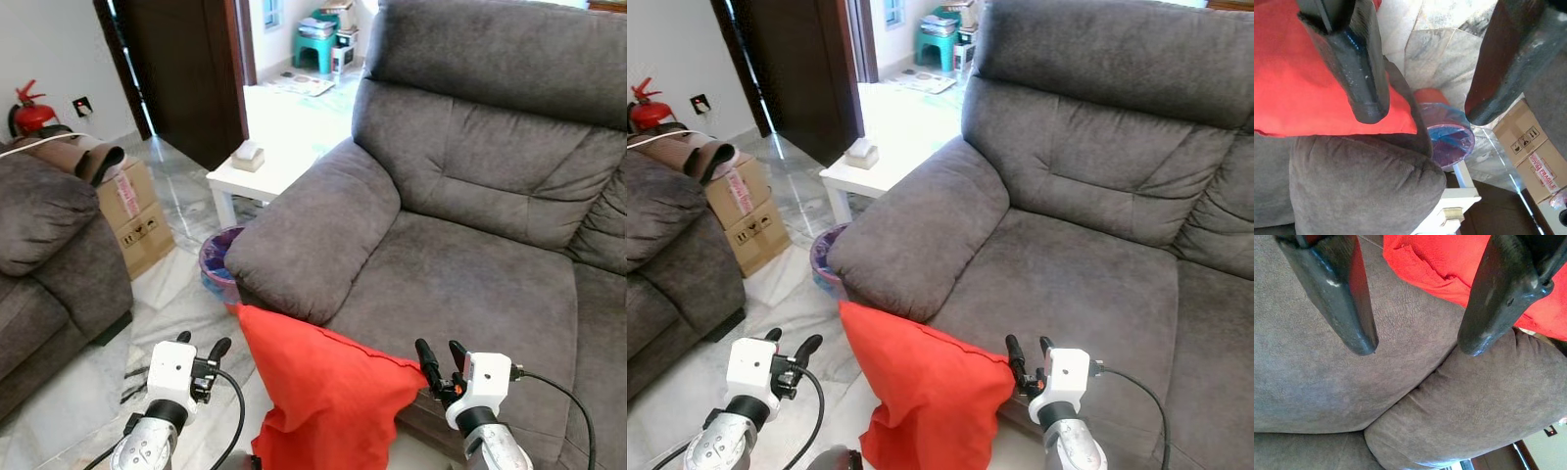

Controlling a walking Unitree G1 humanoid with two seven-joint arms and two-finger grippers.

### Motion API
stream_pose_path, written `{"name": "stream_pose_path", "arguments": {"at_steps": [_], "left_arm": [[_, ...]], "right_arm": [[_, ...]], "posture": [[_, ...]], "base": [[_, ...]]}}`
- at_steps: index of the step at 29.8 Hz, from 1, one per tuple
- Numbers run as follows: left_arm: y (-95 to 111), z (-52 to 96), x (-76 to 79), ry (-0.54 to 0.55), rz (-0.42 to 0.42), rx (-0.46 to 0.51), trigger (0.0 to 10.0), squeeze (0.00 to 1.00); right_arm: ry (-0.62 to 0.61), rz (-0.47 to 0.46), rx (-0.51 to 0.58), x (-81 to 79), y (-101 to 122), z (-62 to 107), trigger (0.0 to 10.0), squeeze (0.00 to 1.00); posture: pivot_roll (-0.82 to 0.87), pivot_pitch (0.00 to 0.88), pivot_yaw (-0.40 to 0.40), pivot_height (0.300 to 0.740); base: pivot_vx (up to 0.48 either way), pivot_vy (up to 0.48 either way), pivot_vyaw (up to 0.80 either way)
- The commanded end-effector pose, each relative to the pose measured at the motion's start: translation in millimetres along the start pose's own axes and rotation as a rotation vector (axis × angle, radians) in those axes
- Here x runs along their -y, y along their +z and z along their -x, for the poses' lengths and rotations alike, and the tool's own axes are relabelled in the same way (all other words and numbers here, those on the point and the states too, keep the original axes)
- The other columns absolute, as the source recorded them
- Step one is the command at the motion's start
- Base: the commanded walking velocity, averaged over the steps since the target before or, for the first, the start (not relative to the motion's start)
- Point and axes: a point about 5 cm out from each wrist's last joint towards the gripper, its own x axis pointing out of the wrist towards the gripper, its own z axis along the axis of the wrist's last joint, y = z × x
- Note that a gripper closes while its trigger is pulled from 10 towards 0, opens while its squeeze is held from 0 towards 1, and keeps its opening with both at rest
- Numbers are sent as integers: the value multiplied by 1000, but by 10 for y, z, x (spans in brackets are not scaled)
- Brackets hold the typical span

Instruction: Move the pillow to the sofa from floor

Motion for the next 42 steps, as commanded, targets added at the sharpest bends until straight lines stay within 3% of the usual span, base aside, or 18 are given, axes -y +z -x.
{"name": "stream_pose_path", "arguments": {"at_steps": [1,21,22,25,32,34,41,42], "left_arm": [[-46,36,-4,-4,-14,-17,10000,0],[31,13,29,-14,-40,16,10000,0],[37,10,37,-17,-42,17,10000,0],[40,9,42,-18,-43,18,10000,0],[103,9,28,-15,-56,44,10000,0],[123,17,31,-25,-73,55,10000,0],[150,84,35,-4,-67,67,10000,0],[156,115,54,-3,-64,68,10000,0]], "right_arm": [[4,11,-27,-20,-31,-10,10000,0],[25,-14,-12,-92,-11,-59,10000,0],[51,-31,-18,-116,-3,-87,10000,1000],[69,-41,-20,-133,4,-105,10000,1000],[309,-98,-76,-302,128,-310,10000,1000],[357,-31,-126,-335,178,-389,10000,1000],[393,-38,-123,-349,354,-529,10000,1000],[398,6,-140,-371,375,-559,10000,1000]], "posture": [[11,73,12,630],[23,108,12,610],[29,109,11,610],[29,109,11,610],[76,131,-15,610],[85,143,-26,610],[115,177,-63,610],[122,186,-70,610]], "base": [[0,0,0],[0,0,0],[0,0,0],[0,0,0],[0,0,0],[0,0,0],[0,0,0],[0,0,0]]}}
